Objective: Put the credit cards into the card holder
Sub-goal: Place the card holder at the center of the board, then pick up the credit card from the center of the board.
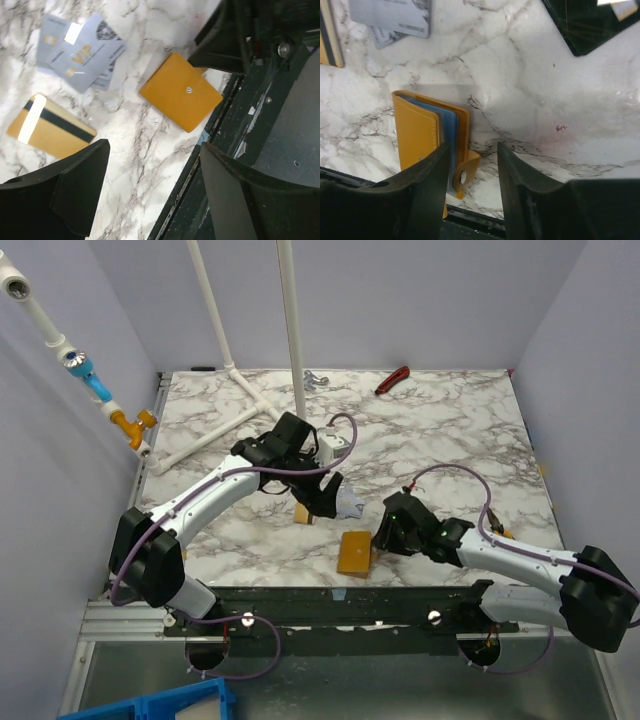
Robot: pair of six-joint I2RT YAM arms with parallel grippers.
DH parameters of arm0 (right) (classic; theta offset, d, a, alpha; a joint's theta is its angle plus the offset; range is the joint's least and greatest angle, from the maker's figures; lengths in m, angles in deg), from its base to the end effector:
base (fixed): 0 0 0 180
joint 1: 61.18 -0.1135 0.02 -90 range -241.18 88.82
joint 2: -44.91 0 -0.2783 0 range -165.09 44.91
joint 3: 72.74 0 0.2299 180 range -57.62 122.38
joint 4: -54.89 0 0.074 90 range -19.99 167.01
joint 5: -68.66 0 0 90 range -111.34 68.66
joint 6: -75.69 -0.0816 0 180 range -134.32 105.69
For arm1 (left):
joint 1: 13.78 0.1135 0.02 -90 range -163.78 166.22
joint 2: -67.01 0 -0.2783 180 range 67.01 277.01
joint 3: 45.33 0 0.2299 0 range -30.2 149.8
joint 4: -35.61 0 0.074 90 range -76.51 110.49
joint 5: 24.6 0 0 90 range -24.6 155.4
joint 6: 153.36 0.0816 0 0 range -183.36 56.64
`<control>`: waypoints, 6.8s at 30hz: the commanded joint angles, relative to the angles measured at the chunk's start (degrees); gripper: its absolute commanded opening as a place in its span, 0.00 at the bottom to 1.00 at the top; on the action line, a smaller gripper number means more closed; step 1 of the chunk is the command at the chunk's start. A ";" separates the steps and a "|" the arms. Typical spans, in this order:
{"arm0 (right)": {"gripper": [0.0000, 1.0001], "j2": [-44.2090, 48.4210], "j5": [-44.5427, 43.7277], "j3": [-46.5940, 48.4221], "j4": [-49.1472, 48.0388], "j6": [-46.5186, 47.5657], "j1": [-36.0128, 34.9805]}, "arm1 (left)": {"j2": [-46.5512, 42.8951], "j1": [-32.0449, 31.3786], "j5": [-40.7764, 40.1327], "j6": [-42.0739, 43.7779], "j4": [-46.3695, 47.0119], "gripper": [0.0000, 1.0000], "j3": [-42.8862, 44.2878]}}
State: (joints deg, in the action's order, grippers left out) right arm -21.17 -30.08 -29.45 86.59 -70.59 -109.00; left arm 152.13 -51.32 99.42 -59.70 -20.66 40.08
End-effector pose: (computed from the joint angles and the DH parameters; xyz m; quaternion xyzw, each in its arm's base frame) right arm 0.1495 0.1465 0.1530 0.0932 0.9453 0.1951 0.2442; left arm 0.2144 -0.2223 0.2746 0.4018 0.8258 -0.3491 0.1861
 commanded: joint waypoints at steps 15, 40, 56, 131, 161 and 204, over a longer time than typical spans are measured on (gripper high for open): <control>0.58 -20.37 2.50 27.18 -4.59 21.04 8.45 | -5.17 9.13 -12.03 10.95 11.18 0.67 -7.35; 0.51 -29.94 24.95 16.93 -19.34 18.55 22.13 | 16.73 0.14 -15.93 21.02 13.60 0.36 5.49; 0.46 -32.05 33.22 6.27 -31.87 10.30 25.65 | 20.69 -6.67 -26.49 27.02 14.45 0.34 4.80; 0.01 -22.09 37.66 3.17 -36.18 4.55 26.03 | 13.20 -5.83 -25.71 27.75 5.57 0.46 6.05; 0.01 -6.35 50.71 23.84 -4.78 32.41 12.23 | -2.74 5.81 13.80 32.89 -17.90 0.82 8.84; 0.48 4.13 36.98 25.96 -16.07 26.17 7.02 | -13.93 6.40 32.72 -1.07 3.09 0.00 6.35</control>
State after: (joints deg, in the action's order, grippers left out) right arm -19.38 15.19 -2.00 73.94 -41.17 -101.85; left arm 140.27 -45.26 127.02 -48.99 -27.24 45.52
